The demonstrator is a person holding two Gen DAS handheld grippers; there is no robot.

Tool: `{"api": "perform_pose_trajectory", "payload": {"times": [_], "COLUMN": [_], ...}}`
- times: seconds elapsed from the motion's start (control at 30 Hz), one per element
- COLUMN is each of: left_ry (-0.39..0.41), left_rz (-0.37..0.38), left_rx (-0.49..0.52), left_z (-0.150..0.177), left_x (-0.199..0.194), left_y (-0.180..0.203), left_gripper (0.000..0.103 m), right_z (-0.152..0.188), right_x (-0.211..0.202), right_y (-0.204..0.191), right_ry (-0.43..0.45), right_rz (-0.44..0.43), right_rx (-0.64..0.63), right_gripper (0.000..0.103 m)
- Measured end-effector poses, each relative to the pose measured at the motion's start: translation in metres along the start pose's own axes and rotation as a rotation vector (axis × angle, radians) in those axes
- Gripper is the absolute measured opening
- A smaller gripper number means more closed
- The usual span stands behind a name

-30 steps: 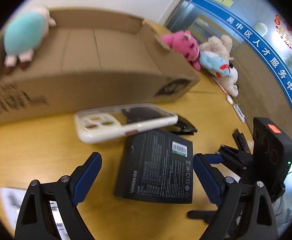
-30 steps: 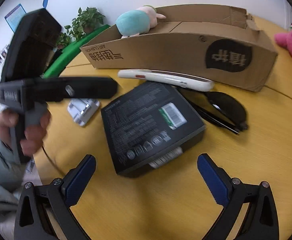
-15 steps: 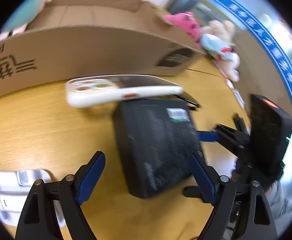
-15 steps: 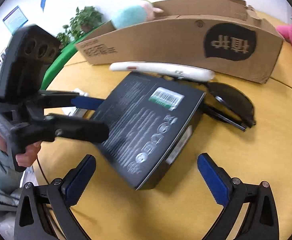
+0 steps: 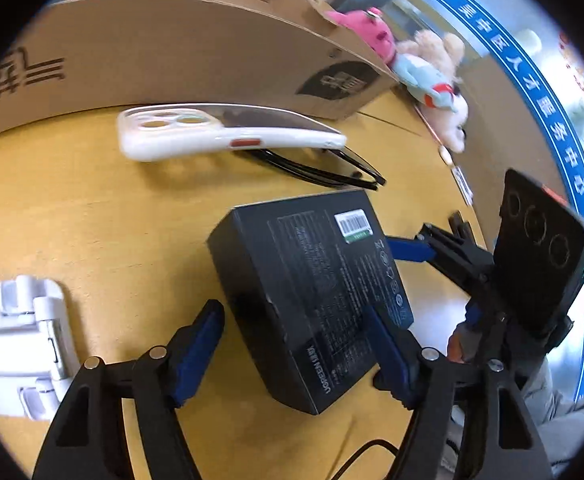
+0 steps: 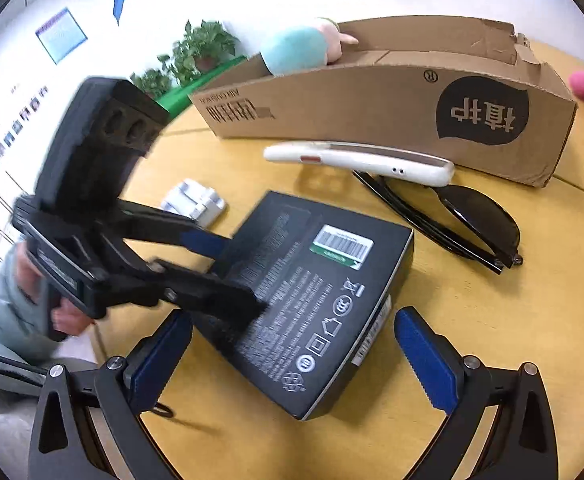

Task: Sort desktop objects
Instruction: 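Grasp the black product box with both tools from the table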

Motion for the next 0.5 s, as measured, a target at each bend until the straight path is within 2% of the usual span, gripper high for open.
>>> {"api": "perform_pose_trajectory", "payload": {"times": [0.07, 0.2, 0.5], "left_ry": [0.01, 0.035, 0.043], "left_rz": [0.005, -0.013, -0.061], "left_rx": [-0.008, -0.025, -0.039], "left_z": [-0.007, -0.013, -0.021], "left_x": [0.004, 0.004, 0.005], "left_y": [0.001, -0.002, 0.01], "left_gripper": [0.074, 0.074, 0.07], "right_z": [0.002, -0.004, -0.002], "right_x": [0.006, 0.008, 0.011], "right_y": [-0.002, -0.01, -0.017], "right_ry": [-0.013, 0.025, 0.029], "right_rz": [0.004, 0.051, 0.092], "right_rx": [-0.022, -0.088, -0.163], "right_gripper": [0.103, 0.102, 0.103]}}
Point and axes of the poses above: each gripper's, at about its wrist camera, not at the fingertips, and x roughly the way its jaws point, y to its right, z to its underside, the point moved 8 cm from there along x, roughly the way its jaws point, and after that the axes turned 6 degrees about x, right-handed, at the moved point
